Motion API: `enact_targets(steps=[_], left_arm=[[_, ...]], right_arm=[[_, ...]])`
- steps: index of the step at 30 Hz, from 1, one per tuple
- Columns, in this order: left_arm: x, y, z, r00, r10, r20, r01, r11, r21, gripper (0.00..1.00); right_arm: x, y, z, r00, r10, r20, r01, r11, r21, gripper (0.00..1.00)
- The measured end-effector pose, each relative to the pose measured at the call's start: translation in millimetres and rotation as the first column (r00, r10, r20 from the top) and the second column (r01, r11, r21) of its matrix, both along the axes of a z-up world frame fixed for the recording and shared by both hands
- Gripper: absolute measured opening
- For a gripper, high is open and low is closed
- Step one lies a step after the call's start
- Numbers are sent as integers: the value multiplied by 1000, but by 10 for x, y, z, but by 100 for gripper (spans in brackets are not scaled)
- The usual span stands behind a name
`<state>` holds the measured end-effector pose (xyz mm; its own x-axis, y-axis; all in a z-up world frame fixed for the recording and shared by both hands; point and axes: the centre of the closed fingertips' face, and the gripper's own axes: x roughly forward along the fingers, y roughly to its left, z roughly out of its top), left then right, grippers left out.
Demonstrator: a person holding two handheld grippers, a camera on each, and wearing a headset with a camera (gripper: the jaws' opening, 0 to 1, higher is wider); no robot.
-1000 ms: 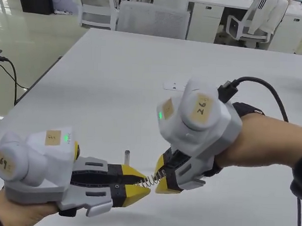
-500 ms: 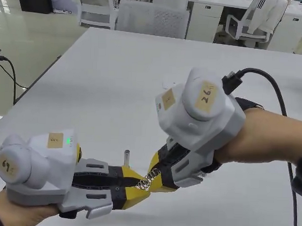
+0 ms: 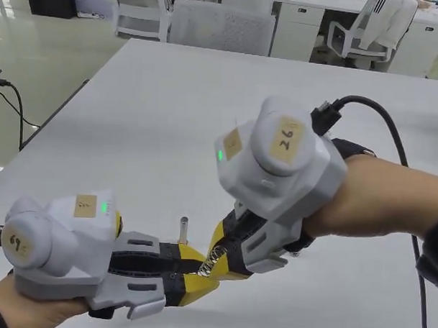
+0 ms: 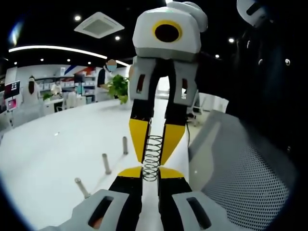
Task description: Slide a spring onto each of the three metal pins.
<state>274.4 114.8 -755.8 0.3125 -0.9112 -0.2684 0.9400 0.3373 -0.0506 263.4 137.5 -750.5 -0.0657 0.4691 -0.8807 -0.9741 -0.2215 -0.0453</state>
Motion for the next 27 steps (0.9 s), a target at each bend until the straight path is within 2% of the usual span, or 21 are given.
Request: enact_targets(steps=[13, 27], left_arm=[[13, 18, -41, 1000, 12, -16, -12, 1000, 3, 10], [113, 247, -91, 995, 102, -20, -102, 995, -2, 25]], right_arm=[[68, -47, -19, 1000, -11, 11, 12, 1000, -22, 8], [292, -243, -39, 997, -63, 49, 66, 996, -63, 8]])
